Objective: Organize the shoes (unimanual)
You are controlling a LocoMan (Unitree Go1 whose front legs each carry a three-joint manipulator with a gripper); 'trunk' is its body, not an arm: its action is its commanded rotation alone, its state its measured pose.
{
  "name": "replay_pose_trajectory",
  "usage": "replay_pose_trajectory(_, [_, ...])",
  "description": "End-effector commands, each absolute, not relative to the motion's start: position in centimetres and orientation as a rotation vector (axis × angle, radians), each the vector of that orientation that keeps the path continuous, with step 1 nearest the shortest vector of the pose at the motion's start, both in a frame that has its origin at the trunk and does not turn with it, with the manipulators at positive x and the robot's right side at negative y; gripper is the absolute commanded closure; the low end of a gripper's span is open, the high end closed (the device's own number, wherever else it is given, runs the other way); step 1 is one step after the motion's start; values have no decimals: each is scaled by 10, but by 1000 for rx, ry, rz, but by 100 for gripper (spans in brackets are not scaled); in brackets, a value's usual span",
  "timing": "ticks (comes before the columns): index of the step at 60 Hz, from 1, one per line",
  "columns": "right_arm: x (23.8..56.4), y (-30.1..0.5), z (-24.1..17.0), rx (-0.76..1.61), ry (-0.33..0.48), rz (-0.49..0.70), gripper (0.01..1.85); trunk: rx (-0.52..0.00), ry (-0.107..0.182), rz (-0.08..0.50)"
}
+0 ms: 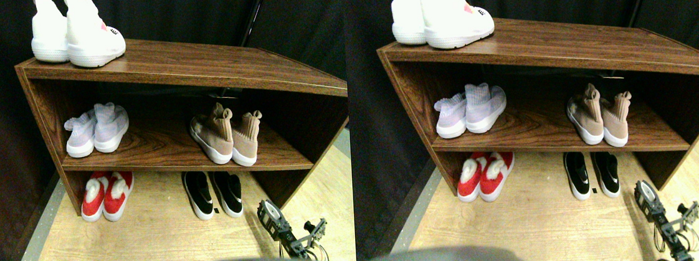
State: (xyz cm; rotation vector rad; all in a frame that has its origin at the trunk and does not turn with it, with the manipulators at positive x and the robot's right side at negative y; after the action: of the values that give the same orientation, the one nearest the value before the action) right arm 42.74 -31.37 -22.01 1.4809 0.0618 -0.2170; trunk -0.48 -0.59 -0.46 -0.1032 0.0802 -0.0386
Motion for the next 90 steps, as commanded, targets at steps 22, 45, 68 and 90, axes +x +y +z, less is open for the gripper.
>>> replay_pose_trajectory(22, [475, -322, -217, 1445, -6, -296, 180, -140, 96, -15])
replay_pose_trajectory(45, [489, -319, -229, 1455, 16, -349, 180, -145, 92, -3])
replay_pose_trajectory(68, [498, -306, -256, 1460, 73, -402, 180, -160, 86, 28])
replay_pose_trajectory(90, [497, -284, -251, 1528, 94, -359, 180, -159, 93, 21])
